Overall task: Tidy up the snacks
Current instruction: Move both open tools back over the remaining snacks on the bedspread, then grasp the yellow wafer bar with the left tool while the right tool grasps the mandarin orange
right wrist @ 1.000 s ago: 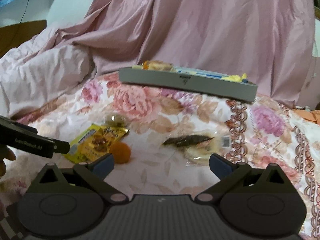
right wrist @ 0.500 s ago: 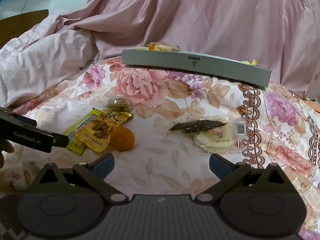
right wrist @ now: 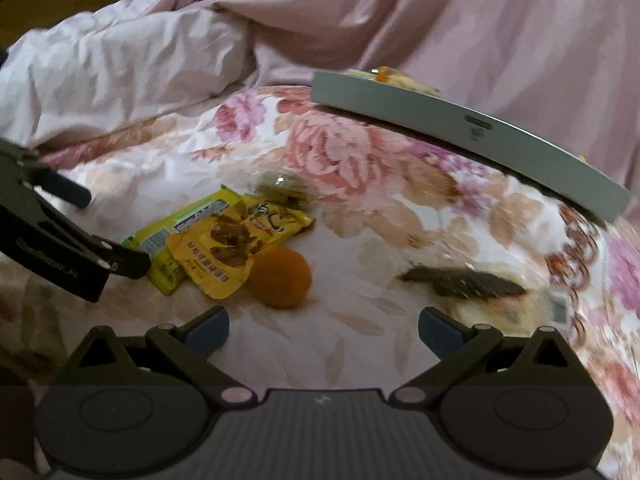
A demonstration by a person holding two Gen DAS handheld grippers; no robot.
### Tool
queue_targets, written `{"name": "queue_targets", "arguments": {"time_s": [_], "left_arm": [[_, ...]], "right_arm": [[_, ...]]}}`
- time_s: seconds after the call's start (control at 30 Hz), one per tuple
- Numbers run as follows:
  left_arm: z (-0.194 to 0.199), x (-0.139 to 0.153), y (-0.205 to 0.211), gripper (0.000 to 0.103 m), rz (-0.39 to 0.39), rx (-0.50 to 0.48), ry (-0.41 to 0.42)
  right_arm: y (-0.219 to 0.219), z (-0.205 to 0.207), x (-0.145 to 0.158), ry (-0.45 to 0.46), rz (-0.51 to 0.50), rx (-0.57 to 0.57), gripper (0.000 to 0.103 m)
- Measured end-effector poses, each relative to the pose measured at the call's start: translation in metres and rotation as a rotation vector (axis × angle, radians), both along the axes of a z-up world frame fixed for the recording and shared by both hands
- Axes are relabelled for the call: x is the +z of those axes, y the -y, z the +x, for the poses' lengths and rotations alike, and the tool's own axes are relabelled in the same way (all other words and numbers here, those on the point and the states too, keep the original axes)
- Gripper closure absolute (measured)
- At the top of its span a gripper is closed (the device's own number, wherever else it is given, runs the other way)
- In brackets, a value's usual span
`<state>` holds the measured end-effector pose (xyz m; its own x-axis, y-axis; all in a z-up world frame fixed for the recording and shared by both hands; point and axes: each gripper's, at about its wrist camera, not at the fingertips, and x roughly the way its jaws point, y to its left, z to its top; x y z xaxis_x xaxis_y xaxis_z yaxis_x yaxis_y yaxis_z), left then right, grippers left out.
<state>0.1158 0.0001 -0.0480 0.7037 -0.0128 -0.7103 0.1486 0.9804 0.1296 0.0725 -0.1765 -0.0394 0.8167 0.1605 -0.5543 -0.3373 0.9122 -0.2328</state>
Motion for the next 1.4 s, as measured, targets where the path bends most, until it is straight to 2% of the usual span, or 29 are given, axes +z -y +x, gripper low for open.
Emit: {"name": "queue_targets", "arguments": {"time_s": [0.13,0.5,0.6,0.67,0.7,0.93,1.13,1.23,1.33,1.4], "left_arm": [[0.002,0.0,-0.001,0.001,-0.006,0.0,-0.001],[0.002,0.0,0.008,0.001,0.005,-0.052,0.023],[0.002,0.0,0.013,0.001,0.002,-0.072,0.032],[0.003,-0.001,0.018,0.001,0.009,-0.097,0.039],[0.003,-0.001,0.021,0.001,0.013,-0.111,0.042],[0.017,-0.006,0.036,0.001,0.043,-0.179,0.055],[0.039,-0.01,0.035,0.001,0.004,-0.145,0.052],[0.043,-0.01,0.033,0.007,-0.015,-0.131,0.059],[0.04,-0.01,0.032,0.018,-0.009,-0.129,0.08],[0.037,-0.009,0.035,0.029,0.009,-0.134,0.09]], "right_arm": [[-0.008,0.009,-0.004,0.017,-0.033,0.043,0.005],[-0.01,0.021,-0.002,-0.004,0.016,0.128,0.027],[-0.007,0.024,-0.001,-0.018,0.045,0.131,0.044],[-0.007,0.025,0.0,-0.019,0.052,0.13,0.06],[-0.006,0.024,0.0,-0.016,0.05,0.126,0.063],[0.006,0.023,0.004,-0.014,0.036,0.065,0.063],[0.01,0.025,0.003,-0.014,0.055,0.053,0.063],[0.011,0.026,0.002,-0.013,0.064,0.049,0.063],[0.011,0.027,0.001,-0.014,0.07,0.042,0.063],[0.011,0.027,0.001,-0.013,0.071,0.04,0.063]]}}
